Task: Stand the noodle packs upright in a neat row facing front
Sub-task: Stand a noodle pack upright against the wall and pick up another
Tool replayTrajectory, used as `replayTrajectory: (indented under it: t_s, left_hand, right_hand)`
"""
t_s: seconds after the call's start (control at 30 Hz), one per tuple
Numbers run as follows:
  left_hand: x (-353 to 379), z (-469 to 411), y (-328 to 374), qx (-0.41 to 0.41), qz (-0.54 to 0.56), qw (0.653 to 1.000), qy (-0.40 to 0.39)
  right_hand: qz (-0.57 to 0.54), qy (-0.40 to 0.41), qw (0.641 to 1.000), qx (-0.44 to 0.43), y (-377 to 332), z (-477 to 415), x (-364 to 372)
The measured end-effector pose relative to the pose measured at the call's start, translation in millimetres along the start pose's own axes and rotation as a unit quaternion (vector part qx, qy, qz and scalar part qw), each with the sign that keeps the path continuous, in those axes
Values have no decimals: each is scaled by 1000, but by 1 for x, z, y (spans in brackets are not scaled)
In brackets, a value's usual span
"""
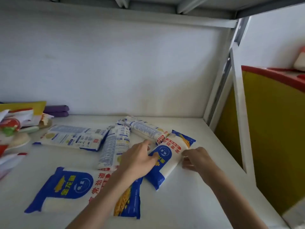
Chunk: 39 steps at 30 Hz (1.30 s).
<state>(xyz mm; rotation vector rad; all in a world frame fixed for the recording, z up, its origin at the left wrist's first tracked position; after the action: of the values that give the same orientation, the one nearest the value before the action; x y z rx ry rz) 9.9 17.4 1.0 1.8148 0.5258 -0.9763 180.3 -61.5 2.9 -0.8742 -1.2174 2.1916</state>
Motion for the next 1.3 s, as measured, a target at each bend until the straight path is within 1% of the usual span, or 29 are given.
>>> replayTrajectory:
  t_s: [0.1,0.2,0.27,0.4,0.53,0.67,0.9,1.07,1.17,1.3]
  left_hand:
    - [10,-10,-2,-22,9,999,-33]
    - [16,-12,-3,-46,46,995,-74]
    - [17,-12,-3,-54,71,992,-86]
    - [20,-18,0,-91,137,981,-106]
    - [22,-20,4,-121,183,970,-103]
    - [20,-19,6,-133,224,960,-99]
    - [22,-17,5,-135,267,946,-122]
    - [27,-24,8,-156,318,923,-152]
    - [35,-40,14,-152,317,925,-143]
    - [44,-74,35,-166,320,922,-140]
  right_hand:
    - [-28,-13,999,28,0,-6,2]
    - [-32,-10,999,42,0,-10,6]
    - [-34,-4,998,52,-3,-9,8]
    - [-69,-24,994,81,-5,-10,12]
    - [-54,-2,997,55,-7,-11,16]
    - [-73,8,997,35,-8,-14,19]
    - [-86,27,996,23,-11,-19,17]
    - [-113,46,992,21,-19,-29,5]
    - [-140,52,989,15,-25,-38,-1]
    - [-166,59,984,1,-32,-50,-4]
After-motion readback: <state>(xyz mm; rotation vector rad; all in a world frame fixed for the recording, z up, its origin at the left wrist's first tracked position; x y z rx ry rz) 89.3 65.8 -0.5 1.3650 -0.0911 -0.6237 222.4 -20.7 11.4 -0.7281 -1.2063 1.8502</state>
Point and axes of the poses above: each hand's wrist, its own z-axis away from the middle knuckle, its own x-axis out of the palm, y = z × x, the point moved 2 cm from there along -z, towards the middle knuckle, and after that the axes turned 11 degrees about y, right-handed, at the moved point
